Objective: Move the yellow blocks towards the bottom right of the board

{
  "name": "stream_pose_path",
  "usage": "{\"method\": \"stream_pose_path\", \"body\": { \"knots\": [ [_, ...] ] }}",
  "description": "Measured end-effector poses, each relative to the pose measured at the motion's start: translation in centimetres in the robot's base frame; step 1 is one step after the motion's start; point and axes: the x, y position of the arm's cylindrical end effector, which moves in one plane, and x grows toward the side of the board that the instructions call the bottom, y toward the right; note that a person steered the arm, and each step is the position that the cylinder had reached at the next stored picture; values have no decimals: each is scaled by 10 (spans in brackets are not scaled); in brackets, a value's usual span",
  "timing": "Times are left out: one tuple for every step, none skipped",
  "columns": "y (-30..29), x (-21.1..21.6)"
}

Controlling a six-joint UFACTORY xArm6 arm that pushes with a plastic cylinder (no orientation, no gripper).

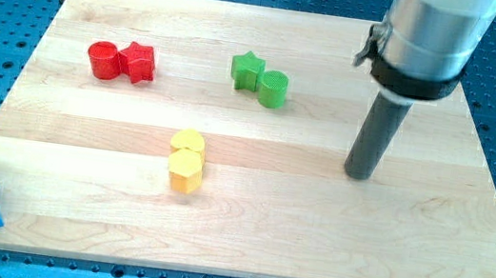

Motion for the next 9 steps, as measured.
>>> {"method": "stream_pose_path", "body": {
  "knots": [
    [-8,15],
    [-52,56],
    [-109,61],
    [-144,70],
    [-140,42],
    [-141,6],
    [-172,17],
    [-172,26],
    [-157,49]
  ]
}}
